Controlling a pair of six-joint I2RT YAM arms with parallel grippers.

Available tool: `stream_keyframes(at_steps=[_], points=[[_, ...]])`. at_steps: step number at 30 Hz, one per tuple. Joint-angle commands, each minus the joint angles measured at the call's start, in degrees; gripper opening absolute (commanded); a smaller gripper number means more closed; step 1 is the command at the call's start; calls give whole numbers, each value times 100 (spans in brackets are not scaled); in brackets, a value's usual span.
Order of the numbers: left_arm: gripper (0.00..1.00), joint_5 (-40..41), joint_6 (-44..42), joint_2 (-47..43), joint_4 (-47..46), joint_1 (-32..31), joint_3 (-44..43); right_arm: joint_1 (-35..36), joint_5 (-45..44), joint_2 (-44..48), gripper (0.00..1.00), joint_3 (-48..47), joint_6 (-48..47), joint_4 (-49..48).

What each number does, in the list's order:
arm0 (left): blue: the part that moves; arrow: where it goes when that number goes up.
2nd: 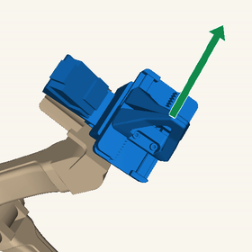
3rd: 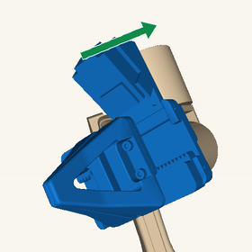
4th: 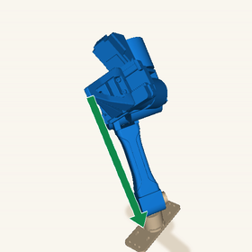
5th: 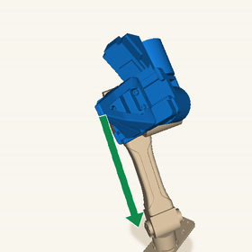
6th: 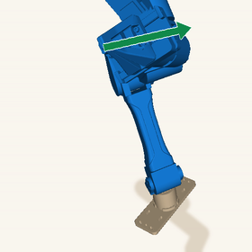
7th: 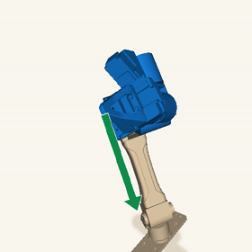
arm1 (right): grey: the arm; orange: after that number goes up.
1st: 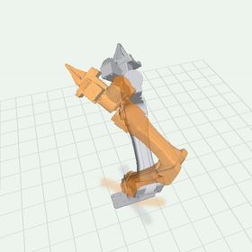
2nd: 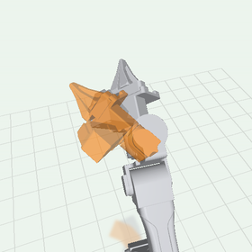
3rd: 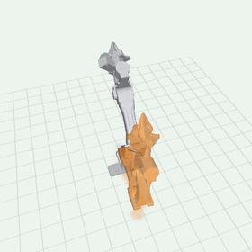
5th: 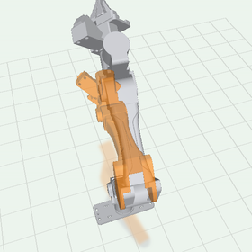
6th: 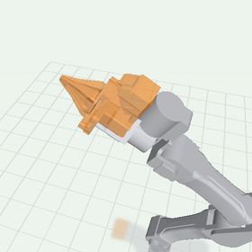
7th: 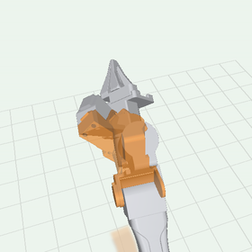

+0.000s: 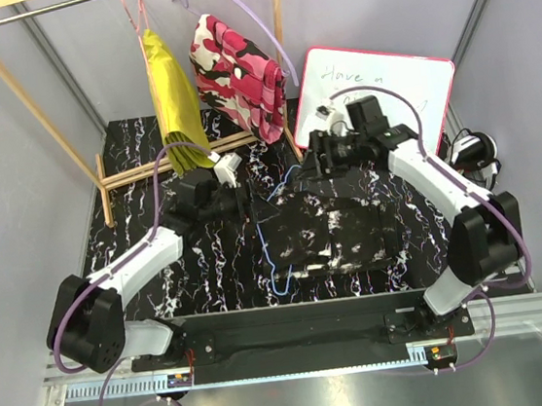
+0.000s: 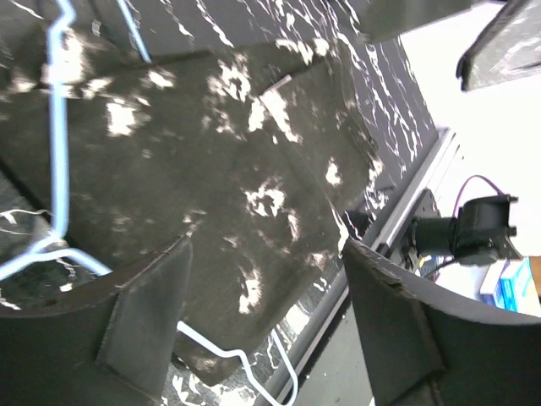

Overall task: Place the trousers on the hanger
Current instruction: Place trousers on hanger

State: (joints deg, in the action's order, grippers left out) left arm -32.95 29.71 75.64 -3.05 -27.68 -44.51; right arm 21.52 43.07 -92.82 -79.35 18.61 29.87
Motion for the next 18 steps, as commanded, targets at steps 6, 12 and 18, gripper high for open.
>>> stream_keyframes(at_steps=[6, 12, 18], points=[[70, 930, -492, -260, 917, 542, -418, -245, -378, 817, 70, 1333, -947, 582], [74, 222, -1045, -778, 1543, 1570, -67, -350, -536, 555, 70, 1589, -1061, 626], [76, 77, -1450, -638, 1965, 2328, 101, -438, -615, 36, 70, 1423, -956, 529]])
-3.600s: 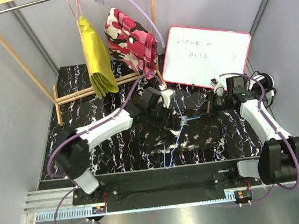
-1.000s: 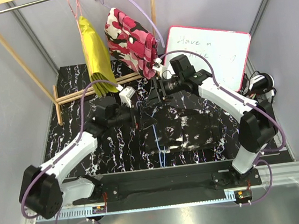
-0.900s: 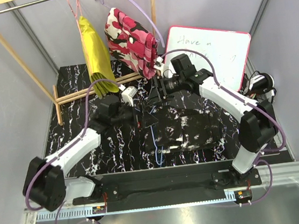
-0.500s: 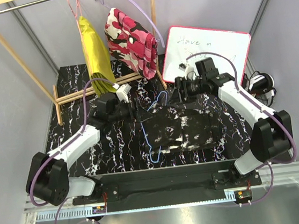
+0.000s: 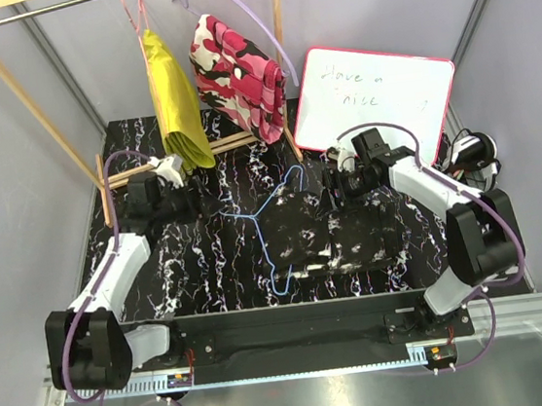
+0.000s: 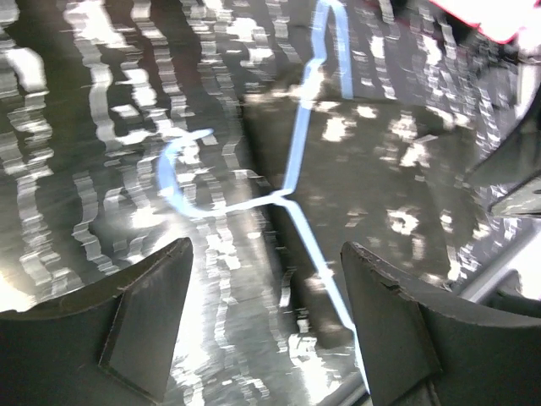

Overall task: Place the trousers on the hanger
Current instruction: Place trousers on hanger

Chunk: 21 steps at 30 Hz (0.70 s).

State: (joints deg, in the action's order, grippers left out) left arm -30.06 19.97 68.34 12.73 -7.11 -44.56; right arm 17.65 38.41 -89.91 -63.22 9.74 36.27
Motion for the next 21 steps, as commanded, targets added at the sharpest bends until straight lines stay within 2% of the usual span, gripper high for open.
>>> stream_keyframes(at_steps=[1, 5, 9, 14, 18, 21], points=[[76, -149, -502, 258, 414, 298, 88, -51, -176, -342, 70, -199, -42, -190], [77, -114, -433, 794, 379, 369, -44, -69, -238, -527, 71, -234, 20, -305], [76, -516, -309, 1190, -93, 369, -176, -77, -46, -738, 71, -199, -68, -340], [72, -693, -116, 1849, -367, 351, -422, -77, 17, -940, 72, -304, -25, -568], [70, -965, 200, 2157, -963, 351, -449, -69, 184, -1247, 72, -428, 89, -621], [63, -1089, 385, 2490, -1080, 316, -563, -77, 236, -1423, 71, -428, 256, -709]])
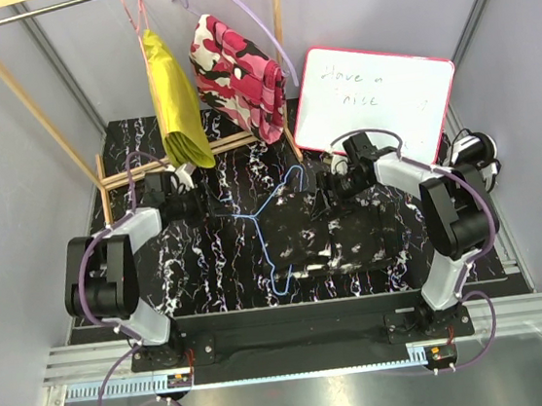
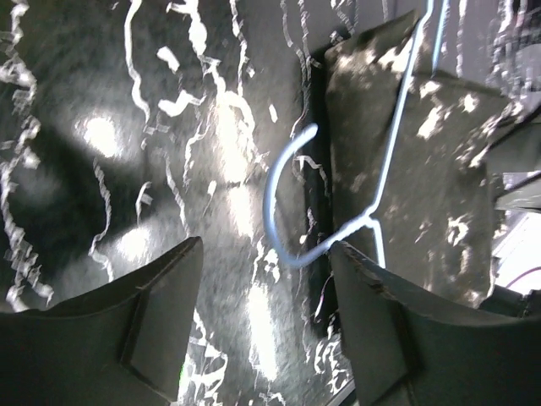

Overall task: Place the trousers on the hanger
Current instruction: Place trousers on hanger

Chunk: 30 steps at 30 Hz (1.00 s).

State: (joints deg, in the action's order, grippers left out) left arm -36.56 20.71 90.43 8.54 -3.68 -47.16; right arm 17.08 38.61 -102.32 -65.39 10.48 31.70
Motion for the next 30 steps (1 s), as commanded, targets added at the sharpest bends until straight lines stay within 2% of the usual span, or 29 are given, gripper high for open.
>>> stream_keyframes(at_steps=[1, 3, 4, 7, 10, 11, 12, 13, 20, 25, 30], points=[[60, -449, 328, 343, -669, -36, -329, -29, 243, -218, 70, -203, 226, -305], [54, -536, 364, 501, -739, -36, -373, -21, 383, -288, 68, -168, 358, -375], [47, -546, 372, 545, -748, -45, -391, -21, 419, -297, 67, -159, 428, -445], [37, -546, 434, 668, -818, -45, -435, -21, 673, -297, 55, -150, 498, -498], [21, -598, 522, 739, -836, -45, -444, -29, 928, -165, 32, -167, 534, -507], [10, -616, 531, 739, -836, -45, -461, -12, 999, -122, 22, -220, 517, -507], [5, -590, 513, 669, -836, -45, -479, -21, 1260, -17, 0, -255, 464, -499], [0, -563, 504, 616, -792, -36, -470, -38, 1367, 45, 0, -290, 420, -472], [0, -388, 934, -499, -476, -10, 223, -100, 2263, 1003, 0, -247, 446, -420], [0, -203, 1619, -1238, -362, -62, 540, -249, 2423, 1846, 0, -202, 648, -349], [0, 587, 2296, -1616, -396, -387, 567, -249, 2634, 2181, 0, -466, 1069, -340]])
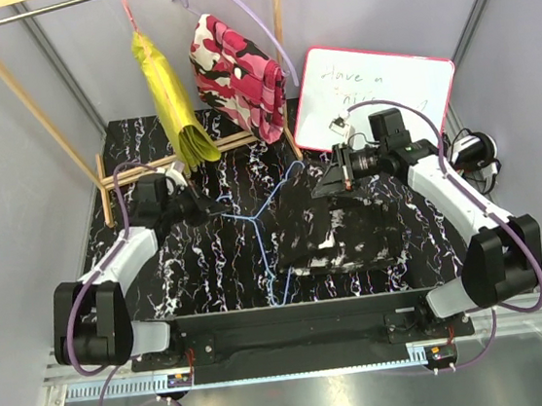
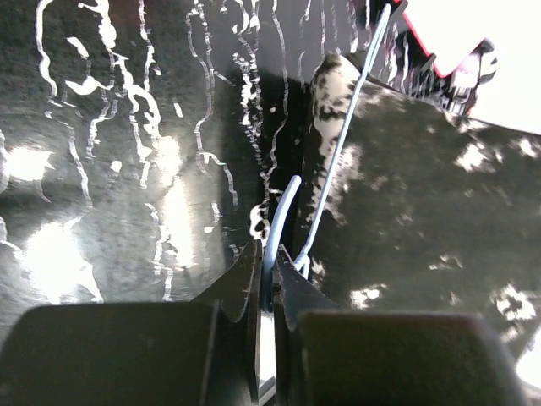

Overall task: Place the trousers on the hanger
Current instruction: Place trousers on hanger

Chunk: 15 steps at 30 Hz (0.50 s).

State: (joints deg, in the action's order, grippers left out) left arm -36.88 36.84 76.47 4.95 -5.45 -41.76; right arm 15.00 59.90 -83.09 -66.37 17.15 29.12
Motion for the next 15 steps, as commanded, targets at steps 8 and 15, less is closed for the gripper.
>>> stream_keyframes(at_steps=[8, 15], points=[[0, 1991, 1580, 411, -170, -948, -16, -33, 531, 556, 0, -227, 702, -293], [0, 2308, 1326, 686, 163, -853, -333, -33, 611, 733, 0, -350, 974, -381]])
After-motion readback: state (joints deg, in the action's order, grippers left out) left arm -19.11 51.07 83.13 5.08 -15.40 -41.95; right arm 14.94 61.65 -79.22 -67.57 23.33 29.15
